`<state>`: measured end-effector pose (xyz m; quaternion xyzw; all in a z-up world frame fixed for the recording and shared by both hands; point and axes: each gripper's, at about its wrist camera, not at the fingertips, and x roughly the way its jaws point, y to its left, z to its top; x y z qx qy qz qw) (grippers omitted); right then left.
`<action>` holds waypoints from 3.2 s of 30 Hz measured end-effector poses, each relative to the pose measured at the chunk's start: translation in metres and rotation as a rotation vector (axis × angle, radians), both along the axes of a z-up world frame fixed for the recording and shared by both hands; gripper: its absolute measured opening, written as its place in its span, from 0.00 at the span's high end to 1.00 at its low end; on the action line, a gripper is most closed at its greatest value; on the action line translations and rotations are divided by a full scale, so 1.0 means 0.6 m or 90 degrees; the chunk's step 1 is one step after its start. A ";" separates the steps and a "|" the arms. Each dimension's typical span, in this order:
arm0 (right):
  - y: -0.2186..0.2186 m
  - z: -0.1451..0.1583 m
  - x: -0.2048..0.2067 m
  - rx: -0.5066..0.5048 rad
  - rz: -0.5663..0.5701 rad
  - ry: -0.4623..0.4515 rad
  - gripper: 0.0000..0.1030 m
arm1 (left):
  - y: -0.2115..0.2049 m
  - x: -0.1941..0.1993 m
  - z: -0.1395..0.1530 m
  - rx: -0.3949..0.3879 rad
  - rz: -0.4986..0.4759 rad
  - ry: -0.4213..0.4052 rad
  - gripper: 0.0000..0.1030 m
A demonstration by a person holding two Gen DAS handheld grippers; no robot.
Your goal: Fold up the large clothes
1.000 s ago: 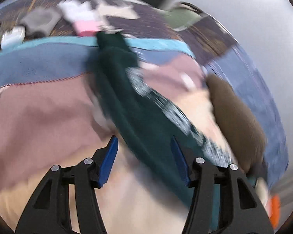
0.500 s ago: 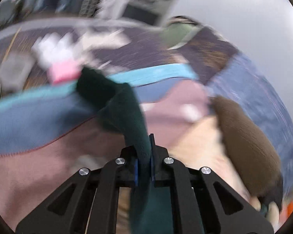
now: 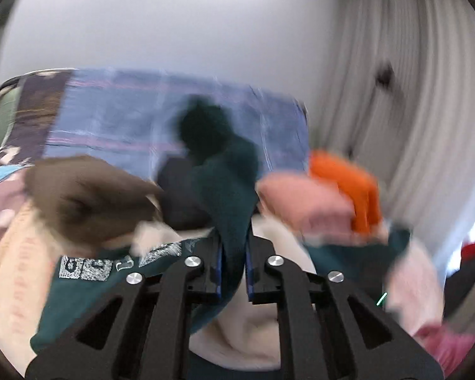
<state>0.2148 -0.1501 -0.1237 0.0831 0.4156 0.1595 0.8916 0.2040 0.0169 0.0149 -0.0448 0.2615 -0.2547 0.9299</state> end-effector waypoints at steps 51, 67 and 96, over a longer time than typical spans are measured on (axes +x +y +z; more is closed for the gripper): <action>-0.105 -0.036 0.034 0.001 -0.132 0.082 0.75 | -0.077 0.053 -0.184 0.104 0.052 0.193 0.64; -0.295 0.072 -0.042 -0.037 -0.305 -0.030 0.40 | -0.079 0.019 -0.226 0.118 0.065 0.119 0.62; -0.913 -0.059 -0.339 0.570 -0.744 -0.045 0.30 | -0.082 0.026 -0.220 0.119 0.067 0.114 0.60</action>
